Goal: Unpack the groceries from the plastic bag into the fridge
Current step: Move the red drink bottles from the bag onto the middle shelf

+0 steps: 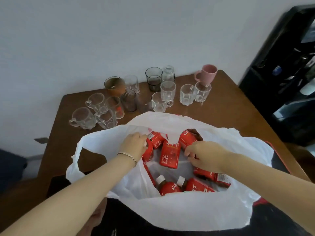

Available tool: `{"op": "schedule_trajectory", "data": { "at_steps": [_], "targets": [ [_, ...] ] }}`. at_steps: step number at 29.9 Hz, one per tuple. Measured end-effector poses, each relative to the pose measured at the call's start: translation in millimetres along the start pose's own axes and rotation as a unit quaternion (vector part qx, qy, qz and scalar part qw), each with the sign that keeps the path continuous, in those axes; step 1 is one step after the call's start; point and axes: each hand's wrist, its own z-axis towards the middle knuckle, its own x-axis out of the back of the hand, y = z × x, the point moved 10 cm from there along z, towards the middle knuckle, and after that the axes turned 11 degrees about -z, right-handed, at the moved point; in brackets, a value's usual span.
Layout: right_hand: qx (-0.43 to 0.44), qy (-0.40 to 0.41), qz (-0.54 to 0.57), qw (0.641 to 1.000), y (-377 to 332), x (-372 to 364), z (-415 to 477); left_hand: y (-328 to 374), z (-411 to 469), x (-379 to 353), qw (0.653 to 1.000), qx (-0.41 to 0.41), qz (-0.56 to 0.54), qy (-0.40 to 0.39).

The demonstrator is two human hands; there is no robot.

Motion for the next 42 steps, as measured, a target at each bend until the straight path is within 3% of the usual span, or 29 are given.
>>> {"op": "schedule_trajectory", "data": {
  "at_steps": [5,8,10,12,14,17,19,22,29,31,34,36,42],
  "targets": [
    [0.030,-0.002,-0.007,1.000,-7.6,-5.1,32.3,28.5,-26.2,14.9,0.990,-0.103,0.039,0.087],
    [-0.063,-0.036,0.088,0.994,-0.4,-41.5,64.8,38.2,-51.3,21.6,0.987,-0.108,-0.039,0.116],
    [-0.160,-0.040,0.251,0.954,4.4,-67.5,82.2,42.4,-66.7,35.5,0.984,-0.075,-0.095,0.131],
    [-0.257,-0.031,0.403,0.878,5.6,-90.1,89.4,41.0,-79.4,46.6,0.978,-0.023,-0.141,0.152],
    [-0.303,0.000,0.475,0.826,5.2,-100.5,91.0,38.6,-88.6,39.9,0.974,0.010,-0.178,0.142],
    [-0.316,0.024,0.523,0.791,9.9,-108.3,84.2,35.4,-100.2,23.9,0.961,0.036,-0.241,0.130],
    [-0.299,0.024,0.521,0.799,13.7,-109.9,74.4,34.2,-104.1,16.7,0.961,0.050,-0.242,0.125],
    [-0.242,0.051,0.487,0.837,19.2,-97.7,50.0,41.0,-105.3,9.0,0.964,0.036,-0.223,0.140],
    [-0.039,0.082,0.373,0.923,13.1,-64.1,-14.9,68.1,-95.1,5.6,0.968,0.006,-0.184,0.171],
    [-0.020,0.100,0.333,0.938,11.0,-62.4,-23.4,75.6,-89.5,-3.1,0.974,-0.004,-0.178,0.138],
    [-0.008,0.108,0.310,0.945,8.2,-65.0,-26.8,95.1,-92.9,-20.0,0.981,-0.026,-0.164,0.101],
    [0.007,0.120,0.295,0.948,5.1,-64.7,-30.1,90.2,-95.1,-17.9,0.972,-0.004,-0.214,0.098],
    [0.041,0.156,0.267,0.950,-14.5,-62.2,-44.3,96.2,-116.9,15.9,0.957,-0.113,-0.165,0.212]
  ]
}}
